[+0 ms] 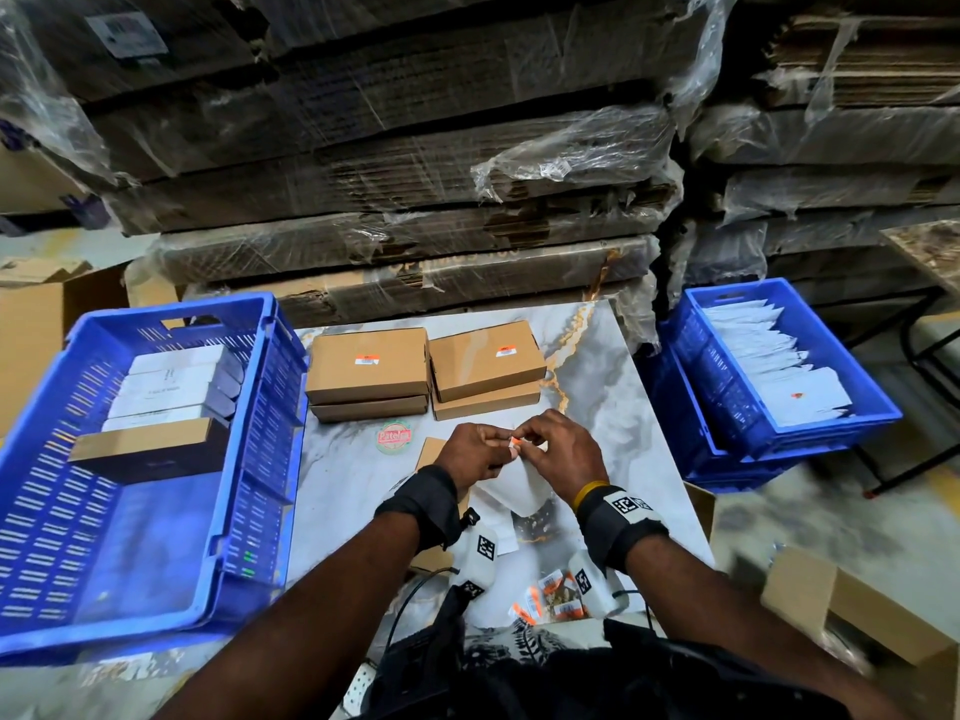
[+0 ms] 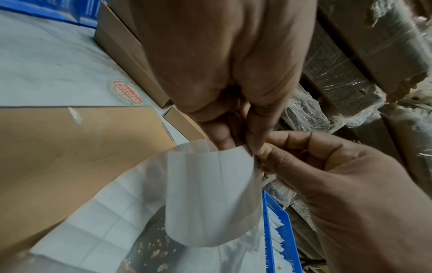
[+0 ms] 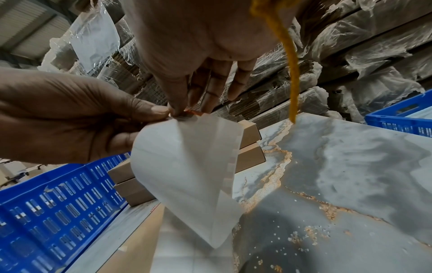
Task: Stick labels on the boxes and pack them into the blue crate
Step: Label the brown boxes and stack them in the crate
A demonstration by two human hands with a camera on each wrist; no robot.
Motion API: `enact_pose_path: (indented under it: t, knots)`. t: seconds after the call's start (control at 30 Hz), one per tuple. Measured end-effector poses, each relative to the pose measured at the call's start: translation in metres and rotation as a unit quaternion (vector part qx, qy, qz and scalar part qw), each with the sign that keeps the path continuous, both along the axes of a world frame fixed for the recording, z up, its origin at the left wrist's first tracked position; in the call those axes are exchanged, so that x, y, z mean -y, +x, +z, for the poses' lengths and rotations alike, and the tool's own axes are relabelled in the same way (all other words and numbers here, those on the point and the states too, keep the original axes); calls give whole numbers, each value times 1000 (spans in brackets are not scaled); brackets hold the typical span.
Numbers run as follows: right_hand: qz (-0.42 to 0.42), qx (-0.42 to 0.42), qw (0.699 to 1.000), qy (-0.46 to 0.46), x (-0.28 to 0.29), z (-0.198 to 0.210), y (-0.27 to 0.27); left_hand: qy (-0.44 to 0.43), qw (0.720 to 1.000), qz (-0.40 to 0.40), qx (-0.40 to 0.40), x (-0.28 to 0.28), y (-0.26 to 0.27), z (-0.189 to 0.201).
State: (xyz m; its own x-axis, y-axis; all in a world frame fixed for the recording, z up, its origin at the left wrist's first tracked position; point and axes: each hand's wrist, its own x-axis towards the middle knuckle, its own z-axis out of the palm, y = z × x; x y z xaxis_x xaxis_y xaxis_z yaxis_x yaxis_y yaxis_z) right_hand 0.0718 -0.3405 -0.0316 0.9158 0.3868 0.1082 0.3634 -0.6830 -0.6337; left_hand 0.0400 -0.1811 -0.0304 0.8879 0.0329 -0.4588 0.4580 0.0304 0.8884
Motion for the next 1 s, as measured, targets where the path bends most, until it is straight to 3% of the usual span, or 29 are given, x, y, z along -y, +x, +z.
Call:
enact_pose_path:
  t: [0.33, 0.5, 0.7, 1.0]
  knots:
    - [-9, 52, 999, -14, 10, -5, 4, -37, 999, -6, -9, 4, 10, 7]
    - [-1, 64, 998, -28, 19, -6, 9, -75, 996, 44, -37, 13, 21, 15]
    - [-11, 90, 996, -27, 36, -1, 9, -48, 996, 63, -32, 20, 39, 12]
    - [-46, 27, 998, 17, 57, -4, 17, 13, 997, 48, -60, 23, 60, -12]
